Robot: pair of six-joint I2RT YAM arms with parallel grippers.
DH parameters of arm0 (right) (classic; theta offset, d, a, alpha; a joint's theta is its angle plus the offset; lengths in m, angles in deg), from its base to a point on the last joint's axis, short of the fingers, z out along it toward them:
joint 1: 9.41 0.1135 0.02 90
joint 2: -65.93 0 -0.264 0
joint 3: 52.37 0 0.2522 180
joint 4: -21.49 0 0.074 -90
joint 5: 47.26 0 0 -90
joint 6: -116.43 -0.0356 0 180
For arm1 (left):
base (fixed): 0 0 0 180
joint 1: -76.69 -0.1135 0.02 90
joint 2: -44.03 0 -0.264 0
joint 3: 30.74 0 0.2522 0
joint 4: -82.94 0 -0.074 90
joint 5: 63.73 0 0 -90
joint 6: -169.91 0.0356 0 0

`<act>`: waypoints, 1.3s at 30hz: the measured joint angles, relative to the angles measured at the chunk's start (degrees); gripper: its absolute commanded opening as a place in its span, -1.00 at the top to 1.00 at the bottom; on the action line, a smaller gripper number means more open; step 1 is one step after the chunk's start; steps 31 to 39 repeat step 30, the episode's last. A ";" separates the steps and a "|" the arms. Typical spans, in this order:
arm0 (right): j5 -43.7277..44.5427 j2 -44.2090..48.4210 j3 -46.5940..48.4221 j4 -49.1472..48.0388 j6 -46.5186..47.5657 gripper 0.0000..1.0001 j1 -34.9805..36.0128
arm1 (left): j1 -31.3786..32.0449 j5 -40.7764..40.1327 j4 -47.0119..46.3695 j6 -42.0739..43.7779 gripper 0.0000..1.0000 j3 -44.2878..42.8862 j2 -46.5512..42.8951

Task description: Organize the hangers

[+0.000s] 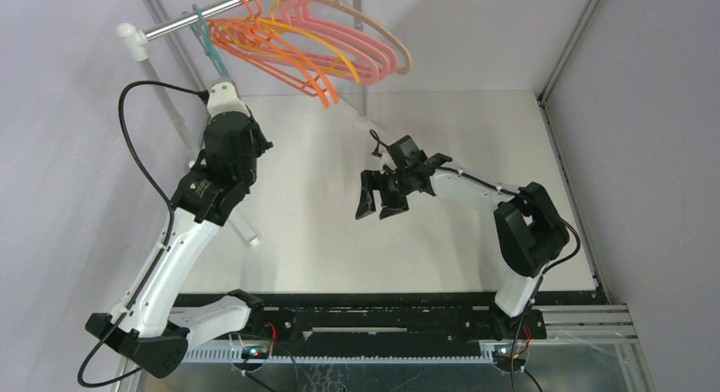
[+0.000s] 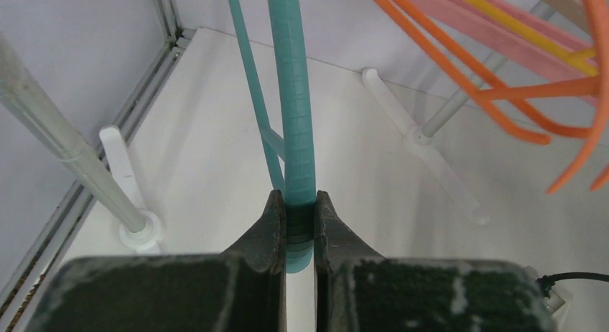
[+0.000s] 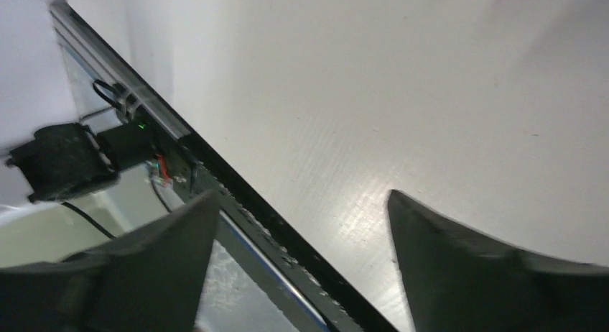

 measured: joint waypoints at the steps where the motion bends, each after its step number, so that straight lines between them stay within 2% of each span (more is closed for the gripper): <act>1: 0.87 0.61 -0.17 0.26 0.31 -1.00 -0.02 | -0.11 0.66 -0.17 -0.52 0.84 0.11 0.09; 2: 1.68 1.42 -0.39 0.42 0.79 -1.00 -0.02 | -0.17 1.22 -0.20 -0.90 0.63 0.15 0.07; 5: 4.44 4.70 -0.98 0.83 2.19 -1.00 -0.04 | -0.42 2.97 -0.74 -1.44 0.31 0.59 -0.11; 6: 5.53 6.05 -1.29 0.70 2.73 -1.00 -0.07 | -0.50 3.96 -0.83 -1.62 0.13 0.94 -0.28; 7: 6.60 7.69 -1.84 0.57 3.26 -1.00 -0.07 | -0.55 4.48 -0.70 -1.53 -0.08 1.22 -0.42; 9: 8.26 10.27 -2.86 0.50 4.11 -1.00 -0.13 | -0.55 5.77 -0.39 -1.49 -0.90 1.81 -0.61; 10: 9.11 11.37 -3.23 0.55 4.46 -1.00 -0.17 | -0.55 6.45 0.02 -1.84 -0.98 1.95 -0.72; 17: 15.78 14.12 -4.15 0.48 5.60 -1.00 -0.74 | -0.55 10.25 0.26 -2.12 -0.99 6.25 -5.03; 30: 27.28 20.02 -6.60 2.05 8.20 -1.00 -3.65 | -0.31 15.65 -1.81 -5.42 -0.99 25.11 -14.40; 39: 27.28 20.02 -6.60 2.05 8.20 -1.00 -3.65 | -0.31 15.65 -1.81 -5.42 -0.99 25.11 -14.40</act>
